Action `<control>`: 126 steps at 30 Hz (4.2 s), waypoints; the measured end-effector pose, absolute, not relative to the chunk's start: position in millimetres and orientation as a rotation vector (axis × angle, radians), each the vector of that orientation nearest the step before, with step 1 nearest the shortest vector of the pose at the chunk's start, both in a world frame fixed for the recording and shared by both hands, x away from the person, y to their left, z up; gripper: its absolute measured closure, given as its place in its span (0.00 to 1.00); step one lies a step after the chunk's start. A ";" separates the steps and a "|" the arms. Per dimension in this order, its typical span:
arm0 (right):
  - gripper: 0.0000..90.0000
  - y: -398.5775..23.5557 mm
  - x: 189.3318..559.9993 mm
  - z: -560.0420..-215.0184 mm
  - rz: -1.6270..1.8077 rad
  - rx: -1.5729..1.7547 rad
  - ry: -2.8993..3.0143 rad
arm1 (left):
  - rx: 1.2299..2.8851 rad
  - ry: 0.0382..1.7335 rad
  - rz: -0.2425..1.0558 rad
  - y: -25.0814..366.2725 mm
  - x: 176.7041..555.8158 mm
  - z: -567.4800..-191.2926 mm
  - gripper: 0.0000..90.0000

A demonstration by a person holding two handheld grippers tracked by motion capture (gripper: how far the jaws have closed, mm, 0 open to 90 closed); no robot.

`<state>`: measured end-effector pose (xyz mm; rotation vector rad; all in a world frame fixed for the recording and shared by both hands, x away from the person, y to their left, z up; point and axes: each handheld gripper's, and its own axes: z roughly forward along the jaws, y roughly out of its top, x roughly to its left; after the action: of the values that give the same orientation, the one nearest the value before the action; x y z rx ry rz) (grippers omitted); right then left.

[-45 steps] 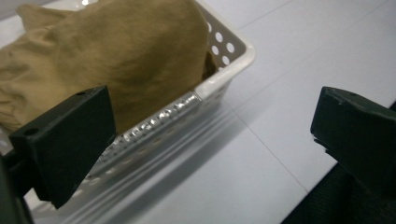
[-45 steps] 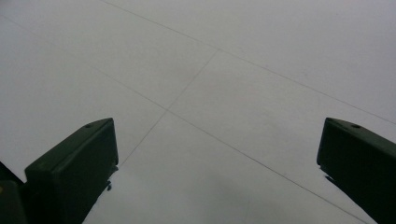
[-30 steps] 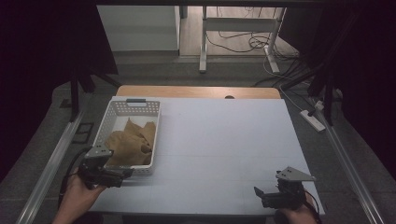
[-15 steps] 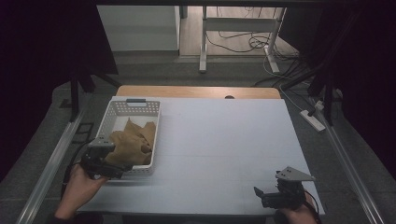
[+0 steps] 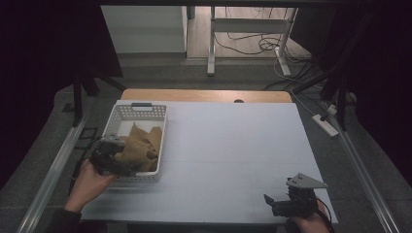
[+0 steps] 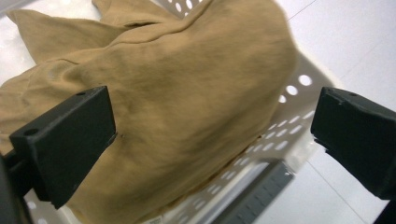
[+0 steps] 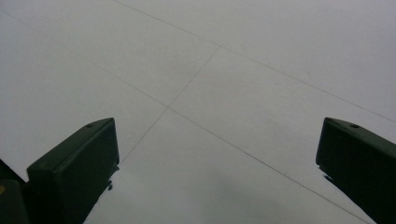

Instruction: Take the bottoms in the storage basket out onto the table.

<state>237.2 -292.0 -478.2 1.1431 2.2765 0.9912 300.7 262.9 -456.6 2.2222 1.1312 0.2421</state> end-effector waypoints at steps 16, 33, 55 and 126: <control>0.00 -291.5 237.3 -478.4 0.986 1.141 2.283 | 2.344 1.134 0.250 259.8 335.3 -470.0 0.00; 0.00 -291.4 237.4 -478.5 0.984 1.135 2.286 | 2.497 1.123 0.185 252.3 368.8 -482.9 0.00; 0.00 -291.1 236.9 -478.4 0.982 1.130 2.289 | 2.634 1.180 0.182 232.8 397.7 -519.3 0.05; 0.02 -290.6 236.9 -478.5 0.979 1.124 2.294 | 2.084 1.254 0.359 270.2 349.9 -423.9 0.85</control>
<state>236.9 -290.6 -478.5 1.1235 2.2945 0.9789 349.9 270.2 -423.9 2.0837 1.2541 0.3595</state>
